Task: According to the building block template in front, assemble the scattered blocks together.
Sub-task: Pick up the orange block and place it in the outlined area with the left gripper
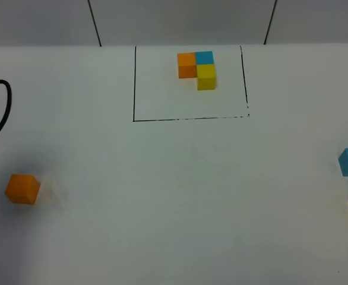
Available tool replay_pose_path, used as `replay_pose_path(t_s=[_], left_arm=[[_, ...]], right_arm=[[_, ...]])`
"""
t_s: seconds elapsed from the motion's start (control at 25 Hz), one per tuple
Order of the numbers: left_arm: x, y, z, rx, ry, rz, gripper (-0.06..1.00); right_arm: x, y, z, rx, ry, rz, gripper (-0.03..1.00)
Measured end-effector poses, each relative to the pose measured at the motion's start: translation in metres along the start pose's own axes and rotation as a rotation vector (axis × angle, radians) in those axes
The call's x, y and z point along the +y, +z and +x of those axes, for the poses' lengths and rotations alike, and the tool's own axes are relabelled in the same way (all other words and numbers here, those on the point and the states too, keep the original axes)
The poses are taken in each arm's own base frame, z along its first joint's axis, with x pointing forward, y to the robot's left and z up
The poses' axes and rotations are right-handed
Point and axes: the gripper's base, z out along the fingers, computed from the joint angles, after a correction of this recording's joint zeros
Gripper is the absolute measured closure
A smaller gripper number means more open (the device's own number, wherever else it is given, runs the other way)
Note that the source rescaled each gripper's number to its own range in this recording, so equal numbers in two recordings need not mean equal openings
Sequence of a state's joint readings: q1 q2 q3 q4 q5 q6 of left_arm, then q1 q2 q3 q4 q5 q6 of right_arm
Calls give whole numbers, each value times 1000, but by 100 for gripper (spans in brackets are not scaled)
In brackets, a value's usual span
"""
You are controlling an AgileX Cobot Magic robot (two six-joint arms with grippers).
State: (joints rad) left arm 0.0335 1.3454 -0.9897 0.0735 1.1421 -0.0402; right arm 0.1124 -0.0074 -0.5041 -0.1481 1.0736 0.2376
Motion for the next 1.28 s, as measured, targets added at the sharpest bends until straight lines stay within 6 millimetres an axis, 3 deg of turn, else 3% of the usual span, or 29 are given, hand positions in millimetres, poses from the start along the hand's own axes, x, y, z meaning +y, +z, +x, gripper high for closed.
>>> replay_pose_path(t_s=[0.32,0.72,1.0,1.28], left_arm=[[-5,41,-32,15,18,3,-6],[-37,99,-58,85,112,0,-6],[-40,120,-63,97,106,3,-6],[-41,139,-54,48,103,13,-5]], right_arm=[[0,0,0,0,0,0,97],[0,0,0,0,0,0,97],[0,0,0,0,0,0,97],[0,0,0,0,0,0,97]])
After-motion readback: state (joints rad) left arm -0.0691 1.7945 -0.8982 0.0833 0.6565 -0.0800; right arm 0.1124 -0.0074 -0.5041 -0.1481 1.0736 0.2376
